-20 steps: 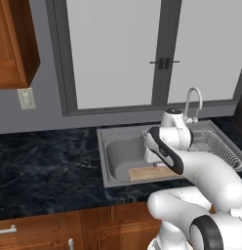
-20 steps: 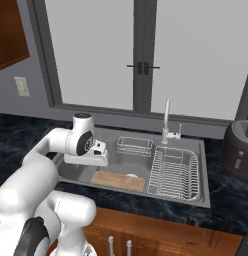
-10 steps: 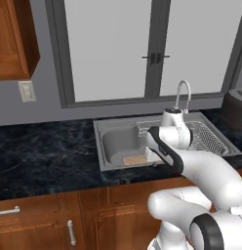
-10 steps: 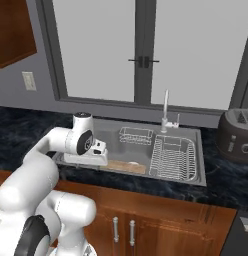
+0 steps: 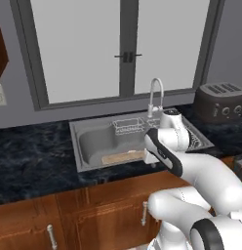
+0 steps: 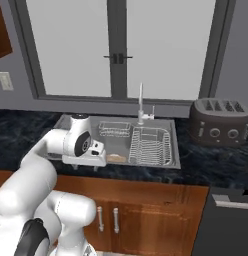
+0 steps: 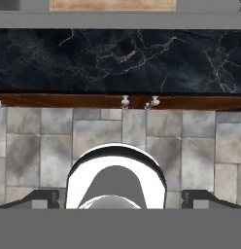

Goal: Move the cutting board and knife to the sink. Then move spray from the cabinet to the counter.

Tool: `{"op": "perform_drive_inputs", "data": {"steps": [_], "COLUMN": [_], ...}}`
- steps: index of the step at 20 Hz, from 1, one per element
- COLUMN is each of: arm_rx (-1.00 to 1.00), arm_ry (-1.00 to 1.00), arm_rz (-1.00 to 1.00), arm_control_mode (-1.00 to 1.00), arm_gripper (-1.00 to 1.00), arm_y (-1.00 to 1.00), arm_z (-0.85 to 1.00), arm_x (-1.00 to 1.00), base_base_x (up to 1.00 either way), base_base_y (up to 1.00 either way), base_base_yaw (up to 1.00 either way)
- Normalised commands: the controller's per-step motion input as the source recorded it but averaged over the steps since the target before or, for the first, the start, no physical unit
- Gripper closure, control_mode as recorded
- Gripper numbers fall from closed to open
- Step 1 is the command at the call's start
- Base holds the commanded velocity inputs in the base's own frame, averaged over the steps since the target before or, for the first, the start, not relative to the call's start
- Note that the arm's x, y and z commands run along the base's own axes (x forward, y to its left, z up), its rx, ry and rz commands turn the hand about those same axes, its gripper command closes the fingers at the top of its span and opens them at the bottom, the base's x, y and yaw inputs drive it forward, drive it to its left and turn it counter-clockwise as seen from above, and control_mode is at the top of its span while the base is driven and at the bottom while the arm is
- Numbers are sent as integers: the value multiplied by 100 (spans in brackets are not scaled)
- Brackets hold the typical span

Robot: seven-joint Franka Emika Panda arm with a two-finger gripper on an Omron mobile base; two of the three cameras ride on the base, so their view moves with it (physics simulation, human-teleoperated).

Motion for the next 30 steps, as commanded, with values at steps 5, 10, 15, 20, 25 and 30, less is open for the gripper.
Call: {"op": "perform_drive_inputs", "data": {"steps": [5,10,15,20,25,30], "arm_rx": [0,0,0,0,0,0], "arm_ry": [0,0,0,0,0,0], "arm_rz": [0,0,0,0,0,0], "arm_control_mode": [100,100,100,100,100,100], "arm_gripper": [-100,-100,-100,-100,-100,-100], "arm_y": [0,0,0,0,0,0], "arm_z": [0,0,0,0,0,0], "arm_x": [0,0,0,0,0,0], "base_base_x": [0,6,7,-7,-7,0], "base_base_y": [-63,-63,-66,-71,-73,-75], "base_base_yaw": [-13,-1,0,0,0,0]}}
